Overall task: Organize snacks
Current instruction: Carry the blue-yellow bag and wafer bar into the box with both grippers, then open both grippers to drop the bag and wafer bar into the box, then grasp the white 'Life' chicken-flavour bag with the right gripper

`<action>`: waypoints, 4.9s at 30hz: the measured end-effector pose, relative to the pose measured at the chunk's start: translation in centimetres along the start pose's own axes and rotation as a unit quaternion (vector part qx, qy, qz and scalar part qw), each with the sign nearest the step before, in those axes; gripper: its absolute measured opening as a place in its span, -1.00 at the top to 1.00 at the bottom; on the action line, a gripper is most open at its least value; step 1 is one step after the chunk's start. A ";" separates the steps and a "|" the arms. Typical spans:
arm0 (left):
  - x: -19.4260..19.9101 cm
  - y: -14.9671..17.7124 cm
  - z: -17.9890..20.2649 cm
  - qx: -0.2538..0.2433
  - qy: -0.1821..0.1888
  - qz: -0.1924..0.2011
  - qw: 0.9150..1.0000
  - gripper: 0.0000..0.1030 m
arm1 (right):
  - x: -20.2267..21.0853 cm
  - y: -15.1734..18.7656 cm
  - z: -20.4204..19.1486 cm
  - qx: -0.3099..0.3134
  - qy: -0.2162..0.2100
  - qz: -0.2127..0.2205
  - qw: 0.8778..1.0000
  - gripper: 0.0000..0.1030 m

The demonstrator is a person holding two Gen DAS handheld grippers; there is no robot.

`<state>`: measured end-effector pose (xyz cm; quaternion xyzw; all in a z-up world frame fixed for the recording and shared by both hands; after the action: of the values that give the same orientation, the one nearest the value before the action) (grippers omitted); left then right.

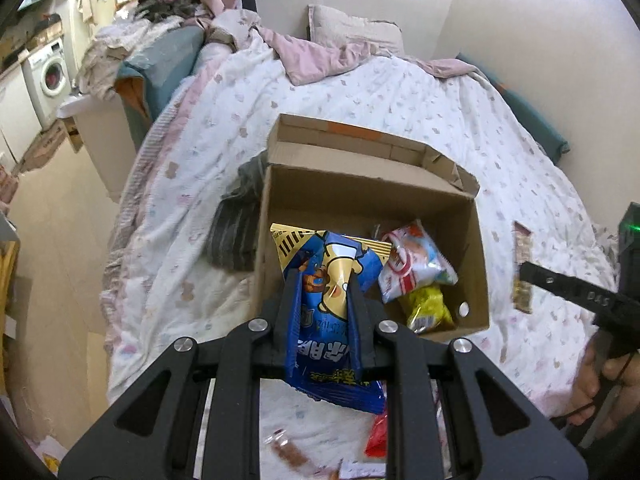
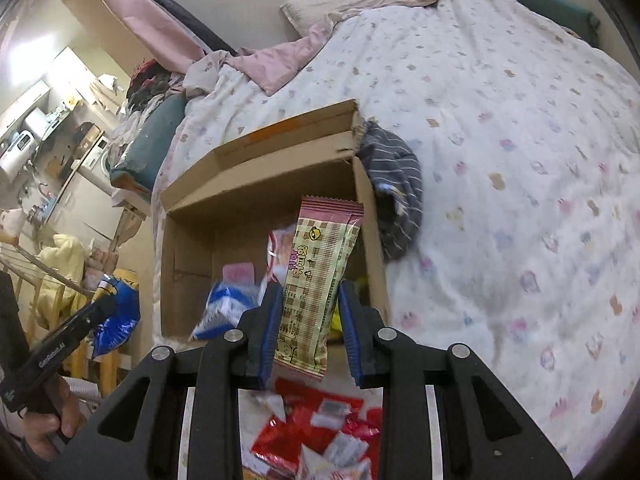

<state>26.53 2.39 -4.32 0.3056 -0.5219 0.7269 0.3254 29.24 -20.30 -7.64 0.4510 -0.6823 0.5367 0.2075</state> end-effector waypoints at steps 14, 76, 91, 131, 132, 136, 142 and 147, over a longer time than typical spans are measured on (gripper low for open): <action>-4.5 -2.1 0.3 -0.005 -0.003 0.029 1.000 0.67 | -3.9 -1.6 0.2 0.029 0.026 -0.009 0.999 0.41; -7.4 -1.1 1.3 -0.050 -0.029 0.021 0.998 -0.51 | -5.0 -1.8 -0.5 0.020 -0.006 -0.009 1.000 -0.42; -1.1 2.0 -0.5 -0.077 -0.072 0.050 0.993 -0.51 | -0.9 0.6 -2.8 0.019 -0.019 0.002 1.000 -0.42; -0.7 10.9 -5.6 -0.012 -0.091 -0.050 0.994 -0.51 | -4.6 23.6 -0.8 0.011 0.032 -0.281 0.959 -0.61; -0.8 11.0 -5.7 -0.011 -0.092 -0.051 0.994 -0.51 | -4.8 23.8 -1.0 0.016 0.029 -0.288 0.957 -0.51; -0.9 11.2 -6.2 -0.009 -0.094 -0.053 0.994 -0.51 | -4.9 24.2 -1.6 0.039 0.032 -0.285 0.957 -0.40; -0.8 11.2 -6.2 0.002 -0.088 -0.058 0.994 -0.51 | -2.4 21.3 -1.7 0.036 -0.001 -0.235 0.971 -0.21; -1.0 10.9 -6.2 0.014 -0.090 -0.058 0.994 -0.51 | 1.1 17.7 -3.0 0.032 -0.053 -0.188 0.980 -0.20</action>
<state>17.88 5.52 -12.90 0.4043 -0.5205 0.6830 0.3148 13.26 -17.72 -15.39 0.6057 -0.5777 0.4847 0.2538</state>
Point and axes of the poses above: each gripper's, at about its wrist camera, not at the fingertips, and x roughly against the way its jaws point, z to its right, y to its underside, the point moved 10 cm from there along -x, roughly the way its jaws point, and after that the axes turned 7 degrees about x, right-handed, at the moved point
